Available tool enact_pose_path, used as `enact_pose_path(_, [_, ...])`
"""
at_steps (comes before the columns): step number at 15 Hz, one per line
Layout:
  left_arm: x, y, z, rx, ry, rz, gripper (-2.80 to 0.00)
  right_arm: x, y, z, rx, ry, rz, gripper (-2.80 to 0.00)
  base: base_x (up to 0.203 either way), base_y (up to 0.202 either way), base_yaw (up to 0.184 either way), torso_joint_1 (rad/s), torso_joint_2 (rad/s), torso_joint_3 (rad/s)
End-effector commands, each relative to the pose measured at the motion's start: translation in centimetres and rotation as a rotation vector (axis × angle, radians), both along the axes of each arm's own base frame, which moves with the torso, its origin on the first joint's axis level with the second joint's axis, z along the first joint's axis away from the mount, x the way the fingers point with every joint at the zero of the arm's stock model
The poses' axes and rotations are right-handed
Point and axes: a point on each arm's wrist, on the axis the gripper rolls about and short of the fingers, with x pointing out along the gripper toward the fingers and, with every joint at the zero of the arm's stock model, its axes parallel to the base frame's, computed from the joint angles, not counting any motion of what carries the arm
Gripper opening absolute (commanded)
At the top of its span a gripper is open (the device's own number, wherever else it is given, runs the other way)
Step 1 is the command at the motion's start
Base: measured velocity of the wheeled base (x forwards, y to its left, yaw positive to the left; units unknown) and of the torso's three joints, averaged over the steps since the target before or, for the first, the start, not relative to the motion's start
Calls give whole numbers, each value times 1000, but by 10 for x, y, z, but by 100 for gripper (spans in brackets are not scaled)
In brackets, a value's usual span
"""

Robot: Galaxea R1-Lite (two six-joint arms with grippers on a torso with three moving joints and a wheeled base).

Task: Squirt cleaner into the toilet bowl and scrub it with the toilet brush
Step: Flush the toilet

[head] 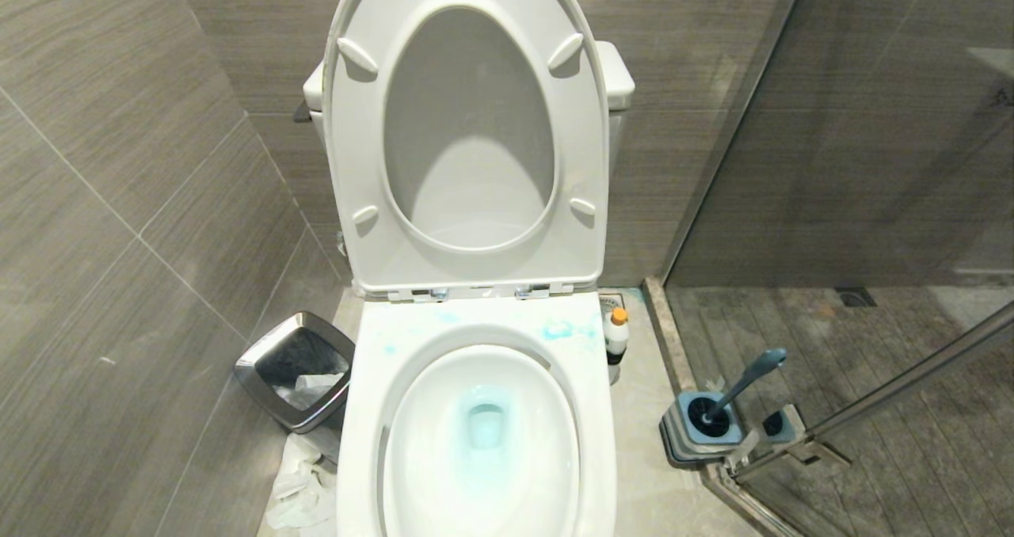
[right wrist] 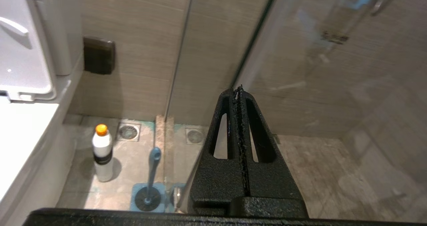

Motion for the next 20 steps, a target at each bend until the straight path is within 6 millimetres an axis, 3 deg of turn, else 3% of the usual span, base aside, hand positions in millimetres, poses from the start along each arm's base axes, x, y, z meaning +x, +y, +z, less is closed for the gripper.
enact_pose_path(1, [0, 0, 0, 0, 2, 1, -280, -14, -1, -20, 15, -22, -30, -280, 0, 0, 0, 0, 0, 0])
enact_pose_path(6, [0, 0, 0, 0, 2, 1, -280, -35, 1, -86, 86, 11, 42, -280, 0, 0, 0, 0, 0, 0])
enact_pose_path(11, [0, 0, 0, 0, 2, 1, -280, -43, 4, -125, 142, 180, 201, -280, 0, 0, 0, 0, 0, 0])
enact_pose_path(13, [0, 0, 0, 0, 2, 1, -280, -43, 5, -132, 158, 251, 233, -280, 0, 0, 0, 0, 0, 0])
enact_pose_path(20, [0, 0, 0, 0, 2, 1, -280, -43, 4, -131, 255, 239, 227, -280, 0, 0, 0, 0, 0, 0])
